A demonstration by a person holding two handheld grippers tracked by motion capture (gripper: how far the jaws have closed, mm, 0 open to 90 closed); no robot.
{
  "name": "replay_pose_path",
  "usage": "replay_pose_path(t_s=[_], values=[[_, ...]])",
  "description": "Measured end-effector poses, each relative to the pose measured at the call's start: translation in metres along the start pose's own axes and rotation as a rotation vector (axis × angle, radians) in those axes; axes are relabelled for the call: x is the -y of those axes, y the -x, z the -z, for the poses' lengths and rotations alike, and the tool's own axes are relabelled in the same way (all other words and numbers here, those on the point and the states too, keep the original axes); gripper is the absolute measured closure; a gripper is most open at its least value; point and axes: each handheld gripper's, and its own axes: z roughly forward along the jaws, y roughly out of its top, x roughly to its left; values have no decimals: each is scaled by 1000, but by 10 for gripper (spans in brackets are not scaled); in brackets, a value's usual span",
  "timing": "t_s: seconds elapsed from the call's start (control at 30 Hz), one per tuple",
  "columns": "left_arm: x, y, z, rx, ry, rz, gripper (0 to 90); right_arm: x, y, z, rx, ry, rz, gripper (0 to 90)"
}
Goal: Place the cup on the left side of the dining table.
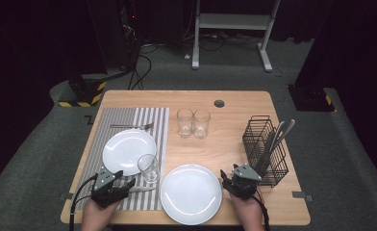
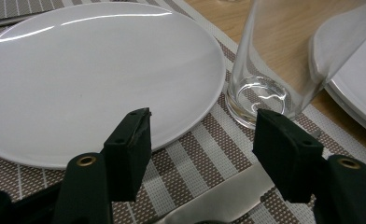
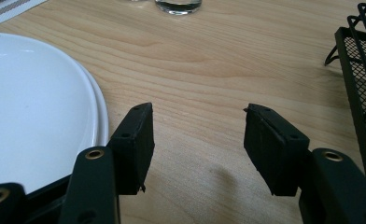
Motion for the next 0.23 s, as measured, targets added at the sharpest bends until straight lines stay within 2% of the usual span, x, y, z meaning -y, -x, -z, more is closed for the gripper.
replay_pose_path(t_s=[0.23], values=[[1,-1,4,-5,6,3,372,0,0,0,-1,-5,-2,430]])
